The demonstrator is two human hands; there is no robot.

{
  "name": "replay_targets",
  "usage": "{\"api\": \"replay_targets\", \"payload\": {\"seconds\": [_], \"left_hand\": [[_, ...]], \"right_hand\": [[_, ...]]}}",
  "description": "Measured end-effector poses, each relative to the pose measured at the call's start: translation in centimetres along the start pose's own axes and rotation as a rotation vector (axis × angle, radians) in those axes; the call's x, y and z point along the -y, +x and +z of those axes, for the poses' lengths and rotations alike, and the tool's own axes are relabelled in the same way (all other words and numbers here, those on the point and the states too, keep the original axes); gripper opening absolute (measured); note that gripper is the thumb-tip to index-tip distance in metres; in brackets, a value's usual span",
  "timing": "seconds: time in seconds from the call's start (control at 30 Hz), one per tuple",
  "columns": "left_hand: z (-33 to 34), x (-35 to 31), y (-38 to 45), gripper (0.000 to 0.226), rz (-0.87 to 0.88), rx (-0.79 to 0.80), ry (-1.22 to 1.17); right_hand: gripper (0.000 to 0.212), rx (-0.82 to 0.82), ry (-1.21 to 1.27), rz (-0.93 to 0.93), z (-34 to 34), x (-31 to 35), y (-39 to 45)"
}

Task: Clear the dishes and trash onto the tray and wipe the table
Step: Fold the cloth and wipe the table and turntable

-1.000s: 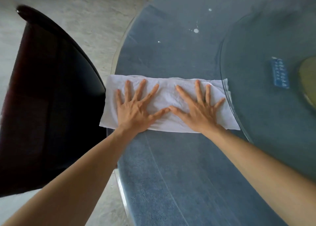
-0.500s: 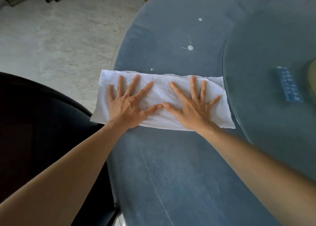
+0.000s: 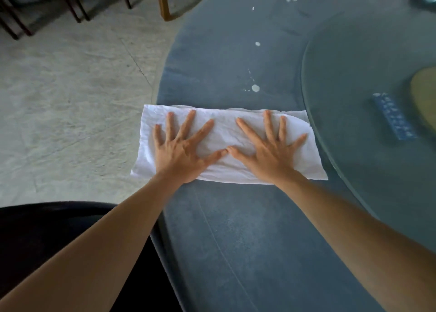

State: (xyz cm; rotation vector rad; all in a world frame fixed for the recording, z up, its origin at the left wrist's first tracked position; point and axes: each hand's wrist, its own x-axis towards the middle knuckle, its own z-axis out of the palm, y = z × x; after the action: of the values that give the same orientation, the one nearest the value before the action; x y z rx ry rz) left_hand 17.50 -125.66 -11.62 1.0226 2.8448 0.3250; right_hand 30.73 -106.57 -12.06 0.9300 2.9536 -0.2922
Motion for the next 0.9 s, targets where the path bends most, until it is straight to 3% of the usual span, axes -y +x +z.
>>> {"api": "replay_targets", "payload": {"seconds": [0.9], "left_hand": [[-1.1, 2.2, 14.4, 0.095, 0.281, 0.1, 0.052]], "right_hand": [[0.084, 0.0, 0.046, 0.301, -0.6, 2.1, 8.4]]}}
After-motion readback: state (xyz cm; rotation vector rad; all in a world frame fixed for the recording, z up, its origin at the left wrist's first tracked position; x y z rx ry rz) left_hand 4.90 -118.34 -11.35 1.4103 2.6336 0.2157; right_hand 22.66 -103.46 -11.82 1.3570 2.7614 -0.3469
